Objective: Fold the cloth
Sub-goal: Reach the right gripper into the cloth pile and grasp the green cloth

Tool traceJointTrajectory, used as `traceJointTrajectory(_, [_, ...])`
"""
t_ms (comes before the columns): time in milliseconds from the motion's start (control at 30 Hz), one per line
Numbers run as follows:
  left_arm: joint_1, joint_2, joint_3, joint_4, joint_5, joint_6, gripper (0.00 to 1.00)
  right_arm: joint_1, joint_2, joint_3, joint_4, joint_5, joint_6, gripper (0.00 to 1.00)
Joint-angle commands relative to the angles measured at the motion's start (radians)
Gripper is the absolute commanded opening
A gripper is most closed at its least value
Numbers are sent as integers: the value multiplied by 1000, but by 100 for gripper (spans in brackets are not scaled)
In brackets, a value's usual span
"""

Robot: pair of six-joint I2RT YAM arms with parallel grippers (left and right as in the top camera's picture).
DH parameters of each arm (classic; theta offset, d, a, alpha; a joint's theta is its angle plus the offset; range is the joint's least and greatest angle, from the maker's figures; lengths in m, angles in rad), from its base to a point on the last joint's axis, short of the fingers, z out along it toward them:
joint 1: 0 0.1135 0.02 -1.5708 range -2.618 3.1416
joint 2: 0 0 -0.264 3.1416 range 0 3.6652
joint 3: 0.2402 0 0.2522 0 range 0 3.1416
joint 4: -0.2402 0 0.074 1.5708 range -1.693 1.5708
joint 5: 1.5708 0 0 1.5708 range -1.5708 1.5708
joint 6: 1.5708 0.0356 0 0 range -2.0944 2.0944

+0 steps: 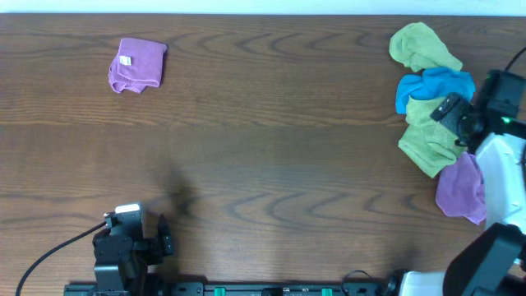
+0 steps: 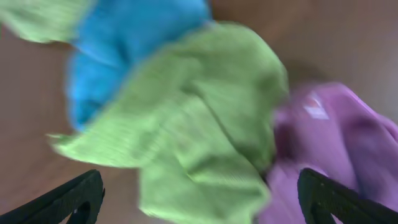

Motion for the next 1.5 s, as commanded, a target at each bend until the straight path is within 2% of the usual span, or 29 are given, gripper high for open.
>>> traceJointTrajectory(0, [-4,-5,-4,-7,-18,18,95,-23,10,9,48,-171,-124,99])
traceJointTrajectory(300, [-4,-5,-4,-7,-18,18,95,-21,249,9,182,-264,-56,99])
traceJointTrajectory(433, [-4,-5,-4,-7,-18,18,95,-21,335,9,289,-327,-48,94])
traceJointTrajectory(533, [-4,-5,-4,-7,-18,18,95,-20,348,9,321,-337,-48,78])
traceJointTrajectory(567, [-4,-5,-4,-7,-18,18,95,-20,348,10,330,-337,-49,70])
traceJointTrajectory(667, [-4,-5,-4,-7,-18,18,95,-20,346,10,348,-343,-48,38])
traceJointTrajectory(700, [-4,-5,-4,-7,-18,18,95,-19,342,10,347,-356,-48,23])
traceJointTrajectory(767, [-4,-5,-4,-7,-18,18,95,-19,320,10,345,-400,-49,1])
traceJointTrajectory(933, [-4,-5,-4,-7,-18,18,95,-16,164,10,297,-415,-65,1])
traceJointTrajectory(1133, [-4,-5,-4,-7,-18,18,95,5,-95,10,115,-372,-106,2])
traceJointTrajectory(1333, [-4,-5,-4,-7,-18,18,95,4,-233,10,-21,-326,-114,2])
traceJointTrajectory(1400, [-4,-5,-4,-7,-18,18,95,4,-277,10,-42,-323,-114,6])
traceJointTrajectory(1467, [-4,-5,-4,-7,-18,18,95,3,-313,10,-39,-277,-114,20])
